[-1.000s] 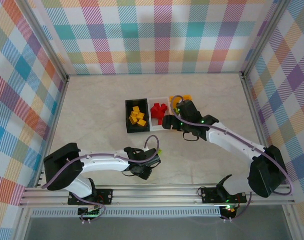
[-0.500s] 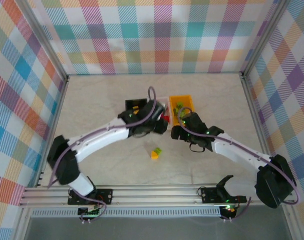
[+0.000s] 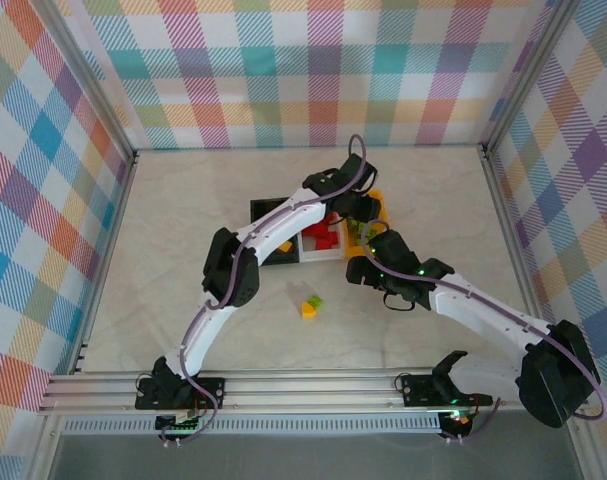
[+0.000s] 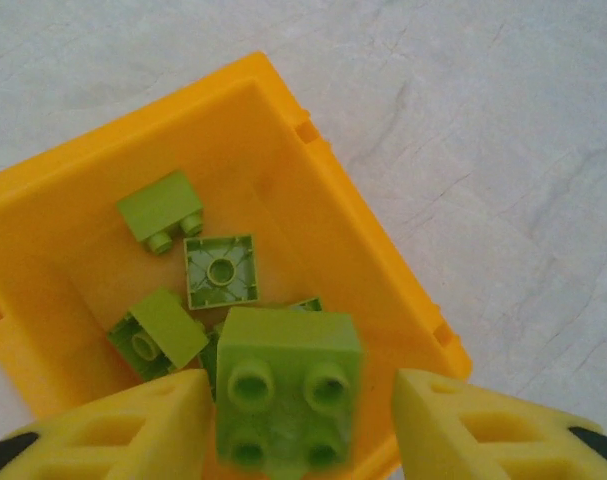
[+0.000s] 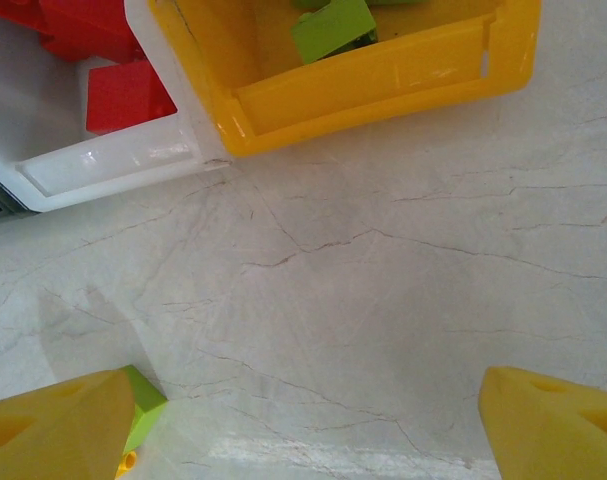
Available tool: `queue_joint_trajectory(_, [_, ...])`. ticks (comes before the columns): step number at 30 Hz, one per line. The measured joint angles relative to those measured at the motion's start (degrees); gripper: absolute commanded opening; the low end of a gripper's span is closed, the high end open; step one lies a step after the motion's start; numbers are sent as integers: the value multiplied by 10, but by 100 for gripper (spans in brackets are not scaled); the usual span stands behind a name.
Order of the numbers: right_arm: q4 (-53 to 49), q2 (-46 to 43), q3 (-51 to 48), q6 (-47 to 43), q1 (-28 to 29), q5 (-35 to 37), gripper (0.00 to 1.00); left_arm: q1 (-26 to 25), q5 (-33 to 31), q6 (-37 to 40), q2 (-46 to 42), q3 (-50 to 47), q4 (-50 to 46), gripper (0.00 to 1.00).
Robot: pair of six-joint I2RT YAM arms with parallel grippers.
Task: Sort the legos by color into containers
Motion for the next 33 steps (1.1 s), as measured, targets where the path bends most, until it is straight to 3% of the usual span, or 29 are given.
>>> queue_joint_trajectory(4, [0, 0, 0, 0, 0, -7, 89, 2, 8, -8, 12, 41, -20, 75])
queue_joint_trajectory(9, [4, 9, 0, -1, 0, -20, 89, 3, 14, -11, -27, 28, -9, 79])
queue_joint_trajectory(12, [13, 35, 0, -4, 0, -39, 90, 3, 17, -16, -125, -89, 23, 86])
queue_joint_trajectory(16, [29, 78, 1, -11, 2, -67, 89, 3, 16, -40, -328, -330, 105, 100])
queue_joint_trajectory(20, [41, 112, 9, -19, 13, -89, 88, 3, -3, -68, -518, -540, 169, 100])
queue_joint_trajectory(24, [49, 151, 44, -33, 38, -105, 88, 3, -47, -99, -665, -724, 174, 100])
queue_joint_trajectory(28, [59, 203, 84, -32, 66, -110, 87, 3, -90, -135, -760, -849, 139, 100])
queue_joint_trajectory(33, [54, 274, 134, 4, 92, -108, 78, 3, -136, -177, -859, -922, 101, 100])
